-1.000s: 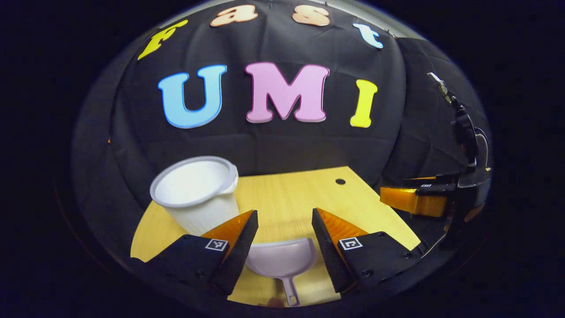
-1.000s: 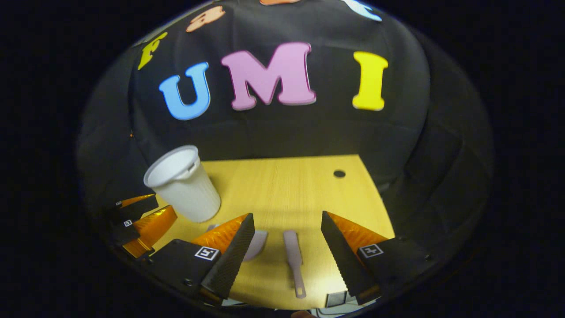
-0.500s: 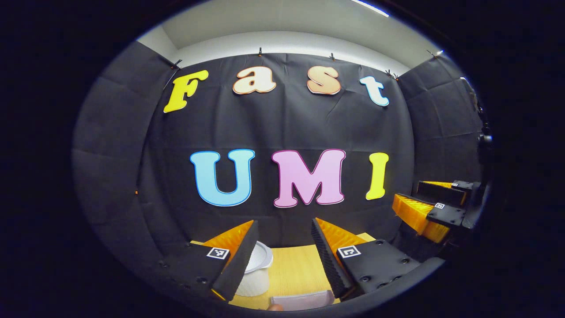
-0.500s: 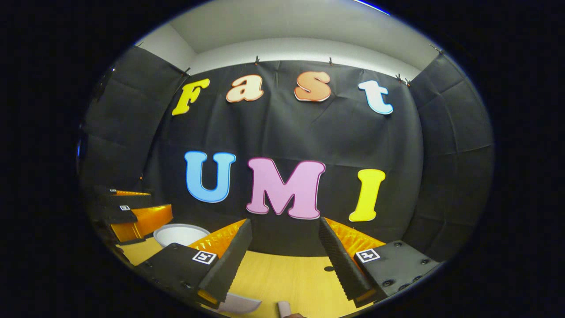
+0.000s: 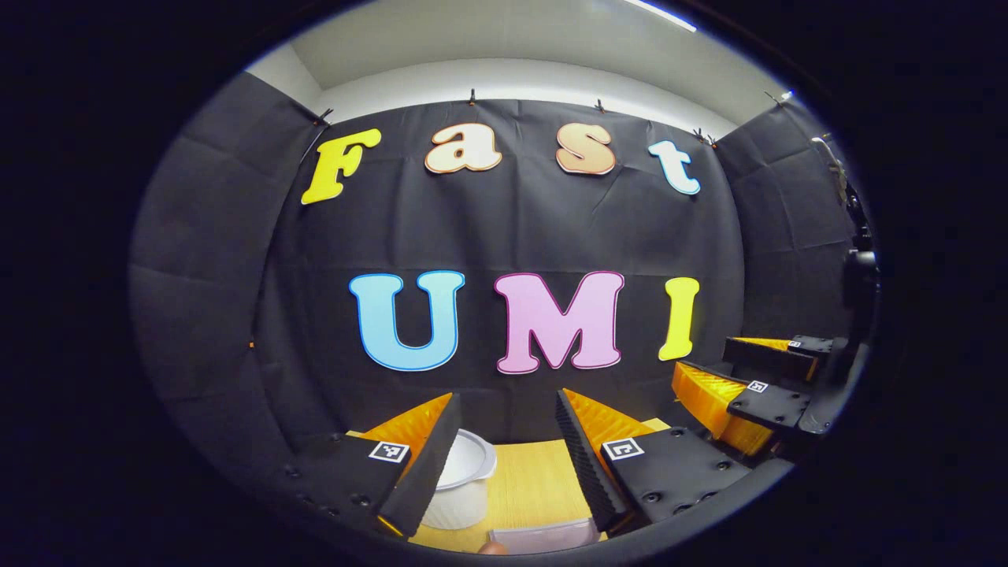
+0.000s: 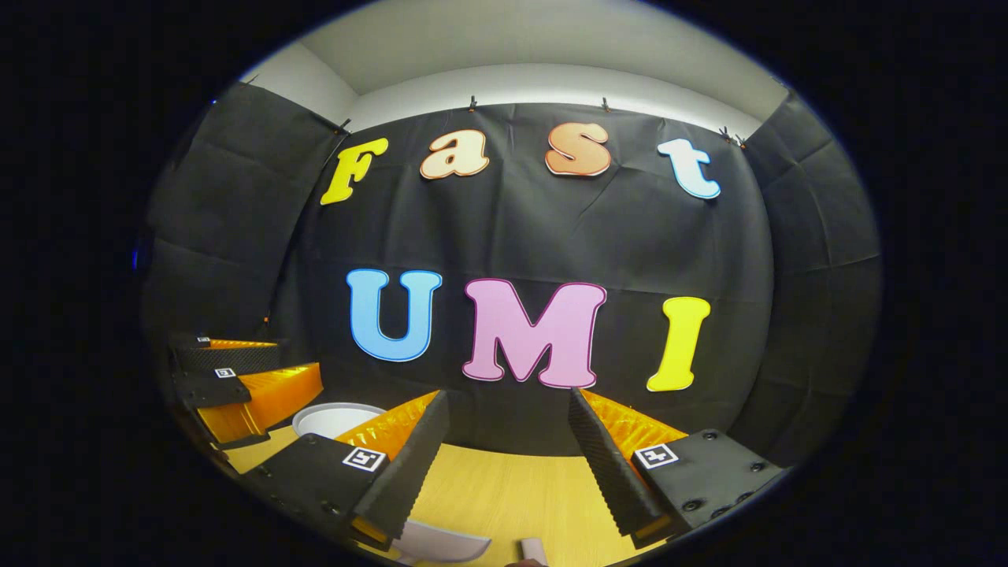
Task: Pick up the small broom and dustpan from the desktop, sweep the trash into the dustpan with the broom, and then empty the trash into the garbage bin.
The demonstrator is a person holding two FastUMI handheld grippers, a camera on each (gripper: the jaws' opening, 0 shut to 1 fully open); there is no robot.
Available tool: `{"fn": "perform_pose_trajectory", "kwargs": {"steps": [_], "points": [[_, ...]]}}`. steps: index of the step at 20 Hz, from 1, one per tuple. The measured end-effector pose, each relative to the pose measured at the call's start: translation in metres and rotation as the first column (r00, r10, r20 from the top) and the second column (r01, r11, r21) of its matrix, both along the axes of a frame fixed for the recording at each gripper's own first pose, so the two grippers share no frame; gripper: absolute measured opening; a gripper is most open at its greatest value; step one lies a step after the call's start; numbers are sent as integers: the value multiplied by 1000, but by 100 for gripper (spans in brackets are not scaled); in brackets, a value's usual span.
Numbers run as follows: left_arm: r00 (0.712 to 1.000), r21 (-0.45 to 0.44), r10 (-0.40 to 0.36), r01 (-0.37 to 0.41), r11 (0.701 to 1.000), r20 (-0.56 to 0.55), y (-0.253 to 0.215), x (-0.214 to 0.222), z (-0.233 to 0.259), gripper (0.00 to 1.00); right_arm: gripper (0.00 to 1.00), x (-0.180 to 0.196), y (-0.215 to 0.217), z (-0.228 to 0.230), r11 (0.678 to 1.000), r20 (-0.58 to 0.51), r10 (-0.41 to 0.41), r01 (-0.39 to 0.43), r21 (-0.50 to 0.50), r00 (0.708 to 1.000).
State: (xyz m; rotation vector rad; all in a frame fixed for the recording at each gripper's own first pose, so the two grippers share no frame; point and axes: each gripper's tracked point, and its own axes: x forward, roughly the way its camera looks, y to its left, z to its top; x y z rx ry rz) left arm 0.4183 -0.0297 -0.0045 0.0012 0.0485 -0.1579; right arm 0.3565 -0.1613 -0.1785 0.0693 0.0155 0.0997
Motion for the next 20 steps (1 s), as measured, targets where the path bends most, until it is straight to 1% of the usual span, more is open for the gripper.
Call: {"fn": "perform_pose_trajectory", "kwargs": {"steps": [2, 3, 4, 6, 7, 8, 9, 10, 12, 14, 17, 20], "points": [[1000, -15, 12, -12, 1000, -26, -1, 2, -7, 72, 98, 0, 4, 2, 999, 9, 27, -27, 22, 1000], [999, -37, 9, -11, 999, -49, -2, 1, -11, 72, 98, 2, 4, 2, 999, 9, 40, -41, 20, 999], [997, -61, 13, -17, 998, -77, -3, 1, -16, 73, 93, 3, 6, -1, 998, 2, 54, -54, 10, 999], [992, -87, 44, -54, 995, -118, -3, -2, -23, 72, 93, 4, 12, -5, 996, -28, 87, -86, 20, 996], [990, -97, 57, -69, 993, -128, -3, -1, -24, 72, 98, 6, 15, -7, 994, -42, 103, -101, 46, 994], [989, -110, 63, -78, 991, -132, -4, -1, -24, 72, 93, 7, 13, -8, 992, -46, 112, -109, 64, 993], [989, -120, 71, -87, 989, -132, -4, 0, -26, 72, 93, 10, 10, -9, 992, -48, 115, -112, 65, 992], [987, -122, 85, -102, 987, -133, -4, 1, -26, 72, 98, 14, 6, -10, 992, -51, 117, -114, 55, 992], [984, -103, 123, -137, 985, -131, -1, -1, -27, 72, 98, 22, -7, -21, 993, -70, 115, -114, 27, 991], [984, -80, 134, -145, 986, -121, -1, -3, -20, 72, 98, 17, -10, -25, 991, -93, 130, -126, 45, 987], [991, -63, 99, -105, 993, -92, -12, -1, -10, 72, 98, 9, -26, -14, 995, -65, 78, -74, 70, 995], [994, -61, 65, -71, 996, -92, -19, -7, -10, 72, 98, 2, -36, -7, 999, -36, 24, -23, 46, 999]]}}
